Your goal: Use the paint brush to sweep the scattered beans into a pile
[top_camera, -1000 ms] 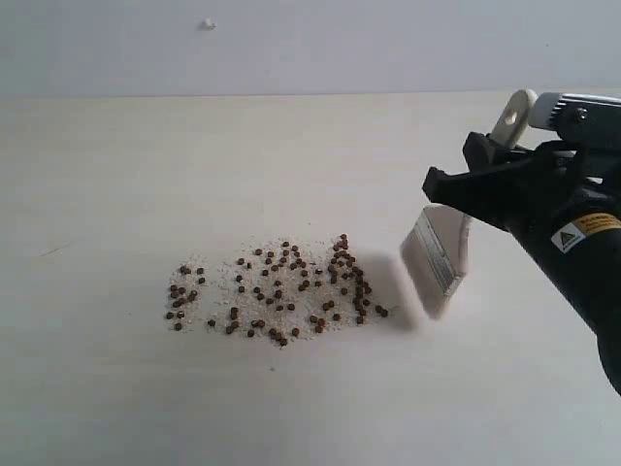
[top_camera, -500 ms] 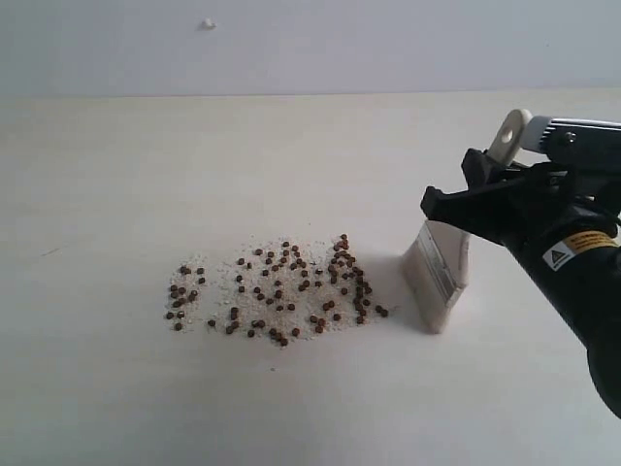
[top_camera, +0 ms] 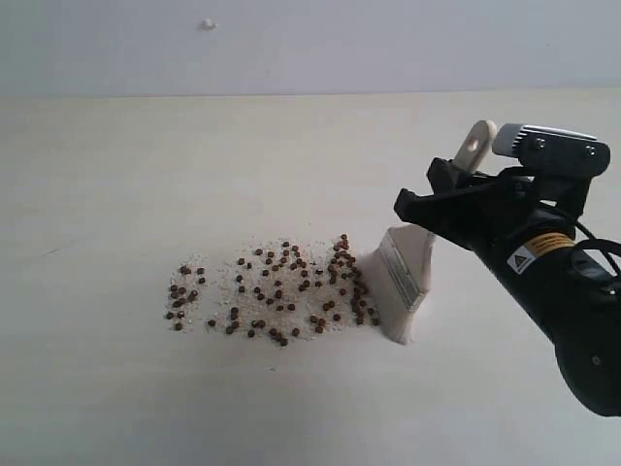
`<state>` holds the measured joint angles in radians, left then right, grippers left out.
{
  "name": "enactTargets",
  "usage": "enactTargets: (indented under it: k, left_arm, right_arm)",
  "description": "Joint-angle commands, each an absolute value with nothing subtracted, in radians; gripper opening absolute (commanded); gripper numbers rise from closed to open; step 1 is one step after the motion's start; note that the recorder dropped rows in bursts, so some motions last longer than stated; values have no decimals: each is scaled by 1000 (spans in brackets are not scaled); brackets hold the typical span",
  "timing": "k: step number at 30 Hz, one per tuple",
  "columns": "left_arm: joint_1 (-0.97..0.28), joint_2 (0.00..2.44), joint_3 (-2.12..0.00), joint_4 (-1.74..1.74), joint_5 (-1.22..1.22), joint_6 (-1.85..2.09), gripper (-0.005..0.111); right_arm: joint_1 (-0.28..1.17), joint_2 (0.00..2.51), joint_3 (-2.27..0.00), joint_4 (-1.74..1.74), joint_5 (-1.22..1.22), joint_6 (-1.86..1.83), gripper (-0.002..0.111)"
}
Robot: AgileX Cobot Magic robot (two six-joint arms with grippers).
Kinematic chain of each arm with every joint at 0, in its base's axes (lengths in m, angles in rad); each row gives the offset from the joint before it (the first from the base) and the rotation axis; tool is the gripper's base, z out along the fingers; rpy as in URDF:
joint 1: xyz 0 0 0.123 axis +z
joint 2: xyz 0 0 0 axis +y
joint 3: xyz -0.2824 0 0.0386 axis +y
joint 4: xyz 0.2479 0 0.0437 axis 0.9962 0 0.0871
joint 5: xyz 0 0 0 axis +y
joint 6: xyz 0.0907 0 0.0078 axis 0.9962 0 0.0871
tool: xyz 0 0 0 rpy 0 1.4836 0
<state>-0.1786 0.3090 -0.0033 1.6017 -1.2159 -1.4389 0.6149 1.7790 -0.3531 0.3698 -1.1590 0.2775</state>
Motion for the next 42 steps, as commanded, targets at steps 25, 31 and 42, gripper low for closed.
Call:
enactTargets:
  k: [25, 31, 42]
  left_arm:
    - [-180, 302, 0, 1597, -1221, -1446, 0]
    - [-180, 302, 0, 1597, -1221, -1446, 0]
    - [-180, 302, 0, 1597, -1221, -1446, 0]
  right_arm:
    - [616, 1626, -416, 368, -1105, 129, 0]
    - [614, 1628, -460, 438, -1090, -23, 0]
    - [591, 1804, -556, 407, -1089, -41, 0]
